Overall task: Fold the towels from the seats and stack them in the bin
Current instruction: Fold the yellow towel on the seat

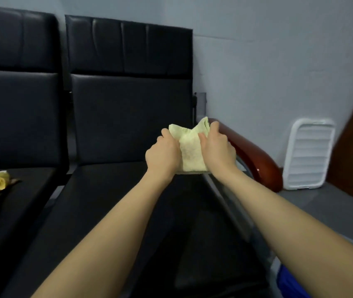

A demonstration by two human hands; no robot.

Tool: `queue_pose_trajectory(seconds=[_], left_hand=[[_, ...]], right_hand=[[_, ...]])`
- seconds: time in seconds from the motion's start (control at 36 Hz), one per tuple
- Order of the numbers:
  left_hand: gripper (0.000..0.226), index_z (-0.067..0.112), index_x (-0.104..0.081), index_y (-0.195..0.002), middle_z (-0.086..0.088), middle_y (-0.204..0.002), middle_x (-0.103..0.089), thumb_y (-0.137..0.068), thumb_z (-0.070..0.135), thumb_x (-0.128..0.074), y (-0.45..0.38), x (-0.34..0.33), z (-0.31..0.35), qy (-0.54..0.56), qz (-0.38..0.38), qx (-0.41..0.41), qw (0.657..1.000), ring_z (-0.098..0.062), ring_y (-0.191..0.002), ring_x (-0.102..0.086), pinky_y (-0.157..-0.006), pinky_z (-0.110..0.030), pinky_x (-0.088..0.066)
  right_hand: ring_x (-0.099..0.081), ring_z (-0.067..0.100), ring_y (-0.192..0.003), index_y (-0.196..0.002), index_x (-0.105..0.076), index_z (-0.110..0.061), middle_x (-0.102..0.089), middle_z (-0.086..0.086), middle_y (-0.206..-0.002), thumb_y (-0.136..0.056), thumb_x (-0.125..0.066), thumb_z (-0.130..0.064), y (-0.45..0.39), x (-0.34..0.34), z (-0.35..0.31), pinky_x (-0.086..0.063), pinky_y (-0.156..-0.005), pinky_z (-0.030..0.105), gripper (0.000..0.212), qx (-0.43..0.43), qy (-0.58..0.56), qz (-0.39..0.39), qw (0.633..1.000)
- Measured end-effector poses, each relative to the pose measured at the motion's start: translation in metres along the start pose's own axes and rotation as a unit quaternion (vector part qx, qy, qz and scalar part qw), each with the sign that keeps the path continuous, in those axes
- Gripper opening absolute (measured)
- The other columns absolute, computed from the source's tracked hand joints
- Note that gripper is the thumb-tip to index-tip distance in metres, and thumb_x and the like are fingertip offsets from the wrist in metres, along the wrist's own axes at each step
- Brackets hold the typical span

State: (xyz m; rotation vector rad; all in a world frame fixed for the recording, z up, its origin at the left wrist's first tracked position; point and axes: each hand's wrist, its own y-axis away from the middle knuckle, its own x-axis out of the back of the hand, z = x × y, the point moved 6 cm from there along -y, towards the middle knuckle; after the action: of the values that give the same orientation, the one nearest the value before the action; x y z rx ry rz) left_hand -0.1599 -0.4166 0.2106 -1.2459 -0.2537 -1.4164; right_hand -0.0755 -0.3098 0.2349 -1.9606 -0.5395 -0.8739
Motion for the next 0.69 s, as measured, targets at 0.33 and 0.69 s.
queue_pose_trajectory(seconds=[0.33,0.69], left_hand=[[0.017,0.006,-0.040,-0.112,-0.011,-0.109,-0.057,-0.097,0.013,-0.038,0.024,-0.025,0.230,0.027,-0.066,-0.229,0.971,-0.034,-0.095,-0.060,-0.065,-0.036,-0.036],[0.025,0.005,-0.035,-0.120,-0.017,-0.119,-0.056,-0.096,0.012,-0.036,0.162,-0.213,0.348,0.104,-0.331,-0.209,0.914,-0.034,-0.105,-0.057,-0.073,-0.038,-0.040]], right_hand=[[-0.060,0.038,-0.092,-0.118,-0.037,-0.005,-0.064,0.016,-0.103,-0.102,-0.035,-0.036,0.007,0.128,0.178,-0.038,-0.064,0.037,0.035,-0.142,0.059,0.096,0.983],[-0.058,0.038,-0.100,-0.119,-0.038,-0.006,-0.061,0.019,-0.112,-0.102,-0.036,-0.035,0.120,0.127,0.396,-0.039,-0.072,0.040,0.034,-0.333,0.069,0.043,0.939]])
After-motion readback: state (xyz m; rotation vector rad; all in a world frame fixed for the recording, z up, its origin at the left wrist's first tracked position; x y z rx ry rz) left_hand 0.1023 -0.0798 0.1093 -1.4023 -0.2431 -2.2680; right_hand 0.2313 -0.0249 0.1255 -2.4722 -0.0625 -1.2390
